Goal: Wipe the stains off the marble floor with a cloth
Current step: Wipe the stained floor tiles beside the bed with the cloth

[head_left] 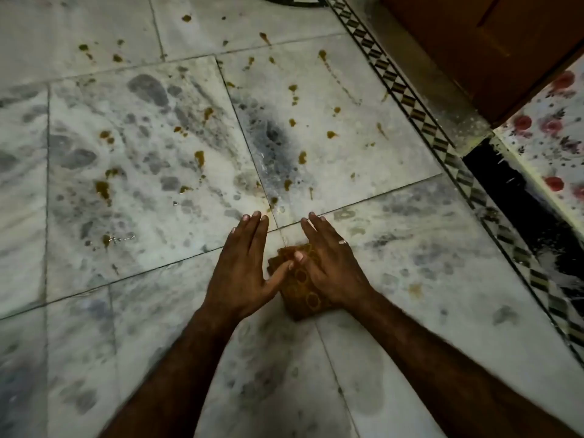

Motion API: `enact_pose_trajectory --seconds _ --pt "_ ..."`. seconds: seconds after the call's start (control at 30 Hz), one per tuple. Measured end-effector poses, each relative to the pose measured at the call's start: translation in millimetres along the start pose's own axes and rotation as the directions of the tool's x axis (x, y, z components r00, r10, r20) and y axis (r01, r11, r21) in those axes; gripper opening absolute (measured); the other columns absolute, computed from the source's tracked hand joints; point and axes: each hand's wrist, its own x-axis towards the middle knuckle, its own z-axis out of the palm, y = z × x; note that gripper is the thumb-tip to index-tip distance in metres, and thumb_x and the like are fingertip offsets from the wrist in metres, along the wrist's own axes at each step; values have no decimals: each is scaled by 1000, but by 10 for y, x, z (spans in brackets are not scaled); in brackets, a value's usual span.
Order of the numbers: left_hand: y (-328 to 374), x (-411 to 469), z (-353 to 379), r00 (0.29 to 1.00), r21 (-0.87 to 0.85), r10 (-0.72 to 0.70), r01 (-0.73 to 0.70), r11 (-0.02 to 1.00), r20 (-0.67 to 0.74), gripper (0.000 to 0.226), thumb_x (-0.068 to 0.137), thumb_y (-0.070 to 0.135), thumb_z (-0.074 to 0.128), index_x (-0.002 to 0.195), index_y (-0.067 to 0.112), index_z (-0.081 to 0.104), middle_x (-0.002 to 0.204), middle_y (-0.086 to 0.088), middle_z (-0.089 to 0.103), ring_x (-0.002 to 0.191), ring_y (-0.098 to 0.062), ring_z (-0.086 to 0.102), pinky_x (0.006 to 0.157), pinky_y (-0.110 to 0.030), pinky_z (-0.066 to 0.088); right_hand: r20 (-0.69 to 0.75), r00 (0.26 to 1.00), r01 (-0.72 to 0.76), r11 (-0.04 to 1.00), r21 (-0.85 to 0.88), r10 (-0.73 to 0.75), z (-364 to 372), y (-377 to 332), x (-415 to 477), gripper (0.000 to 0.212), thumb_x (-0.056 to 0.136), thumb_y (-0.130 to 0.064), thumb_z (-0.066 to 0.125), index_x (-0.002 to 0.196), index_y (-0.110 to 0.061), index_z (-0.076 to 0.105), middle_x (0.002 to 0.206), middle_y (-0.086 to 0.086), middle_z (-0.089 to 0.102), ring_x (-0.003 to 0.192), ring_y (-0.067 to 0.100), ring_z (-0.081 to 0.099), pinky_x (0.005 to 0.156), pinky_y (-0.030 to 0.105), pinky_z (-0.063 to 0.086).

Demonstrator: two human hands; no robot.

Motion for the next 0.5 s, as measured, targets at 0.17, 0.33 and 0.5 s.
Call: enact_pose_trajectory --seconds 0.17,0.33,0.5 --pt "-133 -73 155 1000 55 -6 5 998 17 90 93 66 41 155 2 31 163 -16 30 153 -26 22 124 -39 18 30 999 31 992 -120 -28 236 184 -82 74 98 -59 26 162 -21 25 171 2 19 158 19 14 126 47 20" --pt "-317 -185 316 999 123 20 -24 992 38 91 91 65 41 154 0 34 162 -18 31 152 -29 24 124 -41 19 33 993 117 943 -311 -113 479 329 -218 77 98 -63 37 159 -16 34 167 11 29 154 31 28 120 54 32" --pt "-485 -228 414 995 170 -9 -8 985 103 94 91 69 36 158 5 23 167 -13 18 156 -26 12 125 -45 17 172 970 237 832 -501 -173 545 362 -315 99 90 -85 25 164 -18 16 172 13 8 159 35 2 125 61 11"
